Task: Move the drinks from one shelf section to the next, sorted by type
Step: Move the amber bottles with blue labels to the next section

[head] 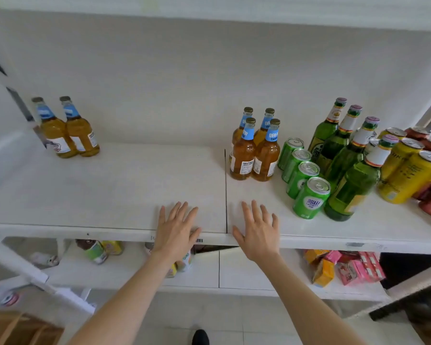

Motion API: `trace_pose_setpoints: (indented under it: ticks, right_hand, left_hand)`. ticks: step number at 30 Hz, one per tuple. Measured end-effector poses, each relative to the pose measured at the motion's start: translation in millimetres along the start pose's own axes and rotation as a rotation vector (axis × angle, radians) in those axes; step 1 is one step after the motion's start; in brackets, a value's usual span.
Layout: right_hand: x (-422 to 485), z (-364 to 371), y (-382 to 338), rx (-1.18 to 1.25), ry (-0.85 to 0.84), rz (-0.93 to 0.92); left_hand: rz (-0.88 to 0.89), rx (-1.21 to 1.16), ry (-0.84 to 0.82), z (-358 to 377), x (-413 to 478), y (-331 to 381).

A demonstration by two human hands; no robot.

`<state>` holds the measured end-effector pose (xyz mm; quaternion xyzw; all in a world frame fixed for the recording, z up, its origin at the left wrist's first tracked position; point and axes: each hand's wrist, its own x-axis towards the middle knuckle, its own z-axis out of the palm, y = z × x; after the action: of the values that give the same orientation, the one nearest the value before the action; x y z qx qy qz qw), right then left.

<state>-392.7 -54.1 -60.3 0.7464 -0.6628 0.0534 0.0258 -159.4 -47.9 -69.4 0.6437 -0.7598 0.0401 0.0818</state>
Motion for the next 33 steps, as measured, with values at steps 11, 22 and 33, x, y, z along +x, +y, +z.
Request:
trace_pose_setpoints:
  ticks: [11, 22, 33]
  right_hand:
    - [-32.0, -13.4, -77.2, -0.004, -0.006, -0.124]
    - [-46.4, -14.1, -206.6, 0.018, 0.009, -0.160]
    - [-34.0, -10.7, -330.5, 0.048, 0.042, -0.095]
  left_hand:
    - [-0.124, 0.067, -0.005, -29.0, -70.8, -47.0]
    - [-0.150, 0.090, -0.022, -51.3, -121.1, -157.8]
    - [-0.110, 0.103, -0.019, -70.7, -125.6, -278.4]
